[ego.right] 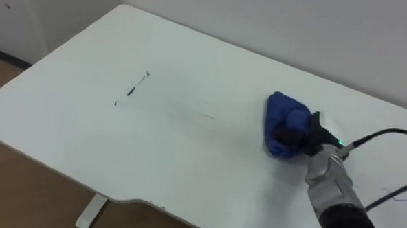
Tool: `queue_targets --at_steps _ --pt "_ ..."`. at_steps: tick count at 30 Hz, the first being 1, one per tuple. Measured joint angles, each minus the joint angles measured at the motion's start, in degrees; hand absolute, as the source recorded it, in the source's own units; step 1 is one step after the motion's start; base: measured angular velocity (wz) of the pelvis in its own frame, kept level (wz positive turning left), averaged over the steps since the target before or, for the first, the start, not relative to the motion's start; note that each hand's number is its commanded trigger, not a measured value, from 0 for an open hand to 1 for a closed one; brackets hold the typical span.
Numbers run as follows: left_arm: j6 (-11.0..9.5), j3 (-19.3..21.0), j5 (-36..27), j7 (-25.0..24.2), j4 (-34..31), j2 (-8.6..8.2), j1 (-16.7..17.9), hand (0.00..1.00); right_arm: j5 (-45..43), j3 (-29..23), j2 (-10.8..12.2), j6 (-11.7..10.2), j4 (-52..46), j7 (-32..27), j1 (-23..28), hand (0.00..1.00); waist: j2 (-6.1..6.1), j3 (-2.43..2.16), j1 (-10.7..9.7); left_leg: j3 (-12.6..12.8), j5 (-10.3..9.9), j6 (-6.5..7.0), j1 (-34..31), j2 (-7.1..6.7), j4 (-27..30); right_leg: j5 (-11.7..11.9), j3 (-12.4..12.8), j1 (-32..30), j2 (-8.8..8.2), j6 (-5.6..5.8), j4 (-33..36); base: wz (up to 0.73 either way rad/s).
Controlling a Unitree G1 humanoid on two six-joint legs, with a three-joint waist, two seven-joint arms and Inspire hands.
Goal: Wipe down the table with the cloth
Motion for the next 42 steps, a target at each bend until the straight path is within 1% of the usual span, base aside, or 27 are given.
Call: queue_targets --at_steps 2,3,4,5,6,7,8,10,11,13,14,15,18,19,20,22,24,27,30,32,33,34,36,37,40,41,42 --pt "-0.74 2.2 0.02 0.01 0.12 0.04 0.54 0.0 1.28 -4.47 -0.67 -1.85 1.84 -0.55 4.09 1.0 -0.05 -0.11 -1.78 0.27 0.0 0.01 2.19 -0.19 -0.89 0.0 1.31 2.01 -0.02 0.0 -1.03 -0.02" --pt "-0.74 2.74 0.05 0.01 0.15 0.09 0.57 0.0 1.28 -5.75 -0.69 -2.36 2.38 -0.78 5.15 1.0 -0.22 -0.23 -2.43 0.27 0.0 0.01 2.68 -0.28 -0.98 0.0 1.77 2.53 -0.05 0.0 -1.19 0.0" --pt "-0.79 3.08 0.03 0.03 0.17 0.26 0.64 0.0 1.3 -7.89 -0.71 -3.19 3.65 -1.59 7.23 1.0 -0.29 -0.5 -3.61 0.48 0.0 0.01 3.34 -0.28 -1.01 0.0 2.38 3.01 -0.07 0.0 -1.01 0.0" --pt "-0.87 3.06 0.03 0.04 0.2 0.33 0.63 0.0 1.3 -8.83 -0.72 -3.5 4.16 -2.02 7.93 1.0 -0.31 -0.52 -4.22 0.9 0.0 0.01 3.75 -0.28 -1.01 0.0 2.43 3.29 -0.12 0.0 -0.95 -0.17" --pt "-1.02 3.07 -0.1 0.06 0.22 0.31 0.63 0.0 1.32 -10.81 -0.74 -3.92 4.69 -2.94 9.48 1.0 -0.26 -0.74 -4.88 1.85 0.0 0.01 4.28 -0.25 -1.01 0.0 2.68 3.45 -0.23 0.0 -0.98 -0.33" --pt "-1.51 3.16 -0.08 0.07 0.23 0.31 0.61 0.0 1.29 -12.65 -0.74 -4.42 4.99 -3.69 10.86 1.0 -0.12 -0.87 -5.79 2.23 0.0 0.01 4.75 -0.25 -1.01 0.0 3.11 3.46 -0.26 0.0 -1.04 -0.35" --pt "-1.8 3.44 -0.07 0.08 0.23 0.3 0.59 0.0 1.22 -13.6 -0.75 -4.79 5.05 -3.77 11.49 1.0 -0.1 -0.9 -6.36 2.52 -0.01 0.02 4.88 -0.24 -0.99 0.0 3.49 3.48 -0.29 0.0 -1.06 -0.24" --pt "-2.12 4.81 -0.01 0.08 0.22 0.37 0.66 0.0 -0.02 -17.57 -1.09 -5.86 5.53 -4.18 13.87 1.0 -0.08 -1.04 -9.03 3.45 -0.01 0.02 5.25 -0.24 -0.99 0.0 4.04 3.85 -0.42 0.0 -1.03 -0.1" --pt "-2.11 4.93 0.02 0.08 0.2 0.4 0.51 0.0 -0.54 -19.5 -1.36 -5.85 5.58 -4.28 14.86 1.0 0.02 -1.08 -9.66 4.15 -0.01 0.03 5.5 -0.19 -0.99 0.0 4.5 3.76 -0.44 0.0 -1.04 -0.18" --pt "-2.04 5.0 -0.03 0.1 0.19 0.46 0.05 0.0 -0.41 -20.93 -1.98 -5.78 6.27 -4.35 15.9 1.0 0.17 -1.14 -9.93 5.4 -0.04 0.06 6.01 0.13 -1.02 0.0 5.3 3.5 -0.35 0.01 -1.05 -0.34" --pt "-1.91 4.98 -0.24 0.12 0.24 0.54 0.07 0.0 -0.4 -21.8 -2.21 -5.75 6.84 -4.36 16.43 1.0 0.23 -1.15 -10.64 5.76 -0.26 0.22 6.02 0.46 -1.21 -0.02 5.19 3.51 -0.13 0.04 -1.05 -0.26" --pt "-1.92 4.93 -0.58 0.16 0.24 0.54 -0.01 0.0 -0.4 -22.14 -2.36 -5.75 6.99 -4.53 16.83 1.0 0.25 -1.15 -10.93 5.76 -0.59 0.18 6.01 0.57 -1.57 -0.06 5.17 3.45 -0.03 0.1 -1.06 -0.25" --pt "-1.91 4.7 -1.23 0.21 0.74 0.54 0.41 0.0 -0.66 -22.86 -2.7 -5.76 7.89 -5.49 17.51 1.0 0.44 -1.27 -11.17 5.81 -0.6 0.15 6.36 0.57 -1.63 -0.09 4.84 2.87 0.25 0.14 -1.17 -0.41" --pt "-1.9 4.71 -1.26 0.23 0.97 0.54 0.63 0.0 -0.66 -22.89 -2.9 -5.76 7.86 -5.56 17.8 1.0 0.49 -1.29 -11.57 5.67 -0.56 0.11 6.29 0.57 -1.54 -0.09 4.74 2.66 0.44 0.14 -1.16 -0.21" --pt "-1.91 4.72 -1.24 0.23 1.02 0.53 0.97 0.0 -0.71 -23.22 -3.18 -5.77 7.83 -5.52 17.87 1.0 0.56 -1.33 -12.48 5.23 -0.53 0.06 6.04 0.57 -1.13 -0.07 4.94 2.53 0.65 0.1 -1.15 -0.13" --pt "-1.92 4.81 -1.19 0.25 1.14 0.54 1.02 0.0 -0.73 -24.55 -3.68 -5.75 7.84 -5.58 18.57 1.0 0.7 -1.41 -13.06 4.69 -0.6 -0.23 5.91 0.57 -0.72 -0.2 5.25 2.28 0.88 -0.2 -1.15 0.02" --pt "-1.97 4.8 -1.19 0.26 1.15 0.53 1.1 0.0 -0.71 -25.47 -4.11 -5.75 7.59 -5.69 19.39 1.0 0.76 -1.44 -13.41 4.64 -0.33 -0.37 5.95 0.57 -0.75 -0.41 5.41 2.27 0.91 -0.24 -1.15 0.02" --pt "-1.97 4.76 -1.31 0.26 1.08 0.55 1.14 0.0 -0.55 -25.82 -4.59 -5.42 7.43 -5.77 19.71 1.0 0.78 -1.43 -13.6 4.67 0.05 -0.05 6.08 0.56 -0.84 -0.43 5.7 2.24 0.93 -0.26 -1.02 0.0" --pt "-2.0 4.67 -1.27 0.26 0.2 0.54 1.19 0.0 -0.77 -25.63 -4.58 -3.78 5.94 -5.42 19.72 1.0 0.64 -1.35 -13.56 4.72 0.09 -0.01 6.04 0.4 -0.95 -0.49 7.01 2.1 1.09 -0.32 -1.08 -0.01" --pt "-2.14 4.66 -1.24 0.27 0.05 0.54 1.34 0.0 -1.01 -25.61 -4.58 -3.38 5.33 -5.38 19.71 1.0 0.6 -1.32 -13.45 5.12 0.12 0.04 5.91 0.29 -1.28 -0.6 8.52 1.58 1.23 -0.33 -1.14 -0.09" --pt "-2.14 4.67 -1.22 0.27 0.05 0.54 1.43 0.0 -1.04 -25.6 -4.58 -3.37 5.23 -5.36 19.71 1.0 0.53 -1.28 -13.45 5.25 0.12 0.05 5.92 0.29 -1.45 -0.6 8.65 1.43 1.22 -0.33 -1.14 -0.13" --pt "-2.13 4.62 -1.25 0.26 0.05 0.53 1.54 0.0 -1.16 -25.23 -4.59 -3.25 4.56 -5.31 19.69 1.0 0.73 -1.39 -13.19 5.57 0.14 0.08 5.84 0.3 -1.7 -0.61 9.02 1.0 1.22 -0.33 -1.08 -0.14" --pt "-2.15 4.52 -2.2 0.26 0.05 0.55 1.43 0.0 -1.25 -23.87 -4.59 -2.24 2.77 -5.54 19.68 1.0 0.75 -1.37 -13.12 5.87 0.2 0.16 5.39 0.3 -1.96 -0.6 9.44 0.15 1.25 -0.33 -0.96 -0.14" --pt "-2.25 4.47 -2.55 0.26 0.05 0.53 1.33 0.0 -1.55 -23.16 -4.56 -1.25 1.29 -5.66 19.79 1.0 0.67 -1.32 -13.1 6.13 0.21 0.18 5.08 0.31 -1.98 -0.6 9.73 -0.11 1.27 -0.33 -0.92 -0.11" --pt "-2.66 4.48 -3.3 0.25 0.07 0.48 1.35 0.0 -5.86 -21.41 -4.54 0.04 -1.78 -5.44 19.81 1.0 0.58 -1.17 -12.97 6.7 0.22 0.2 5.08 0.31 -2.52 -0.57 10.31 -0.72 1.29 -0.34 -0.68 -0.12" --pt "-2.87 4.46 -3.33 0.25 0.07 0.48 1.35 0.0 -6.51 -21.03 -4.54 0.33 -2.59 -5.34 19.81 1.0 0.48 -1.04 -12.91 6.79 0.22 0.21 5.08 0.32 -2.63 -0.57 10.3 -0.86 1.29 -0.34 -0.58 -0.11" --pt "-3.35 4.28 -3.33 0.25 0.06 0.5 1.25 0.0 -8.76 -19.91 -4.55 0.59 -4.48 -5.02 19.81 1.0 0.78 -0.83 -12.63 7.04 0.23 0.22 5.08 0.37 -2.78 -0.57 10.3 -1.21 1.28 -0.34 -0.33 -0.16"
